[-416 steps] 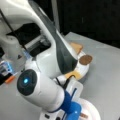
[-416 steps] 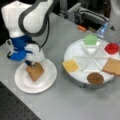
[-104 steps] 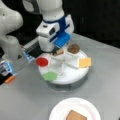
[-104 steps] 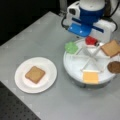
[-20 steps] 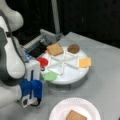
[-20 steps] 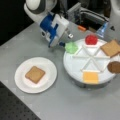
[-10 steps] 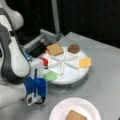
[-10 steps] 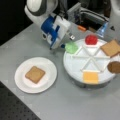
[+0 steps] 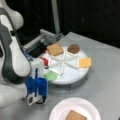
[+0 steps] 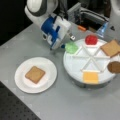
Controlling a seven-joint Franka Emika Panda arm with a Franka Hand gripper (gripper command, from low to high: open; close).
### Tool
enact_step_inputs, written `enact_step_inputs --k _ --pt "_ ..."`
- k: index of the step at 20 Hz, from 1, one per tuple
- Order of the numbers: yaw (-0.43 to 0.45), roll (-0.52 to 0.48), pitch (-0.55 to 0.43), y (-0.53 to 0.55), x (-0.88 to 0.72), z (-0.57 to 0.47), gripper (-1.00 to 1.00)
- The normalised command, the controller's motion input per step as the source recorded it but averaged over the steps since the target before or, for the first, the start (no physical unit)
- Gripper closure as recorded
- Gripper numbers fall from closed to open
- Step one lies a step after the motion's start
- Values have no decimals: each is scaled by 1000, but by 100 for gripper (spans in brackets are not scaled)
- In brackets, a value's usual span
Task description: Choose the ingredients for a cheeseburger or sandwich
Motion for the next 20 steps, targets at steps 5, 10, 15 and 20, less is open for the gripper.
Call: enact_step_inputs --k 5,10,15,20 --pt "-15 178 -51 -63 186 -102 -100" --pt "-24 153 -56 -37 208 -109 -100" --pt "-34 108 -45 -42 209 -98 100" --pt "-38 99 -34 -53 214 -76 100"
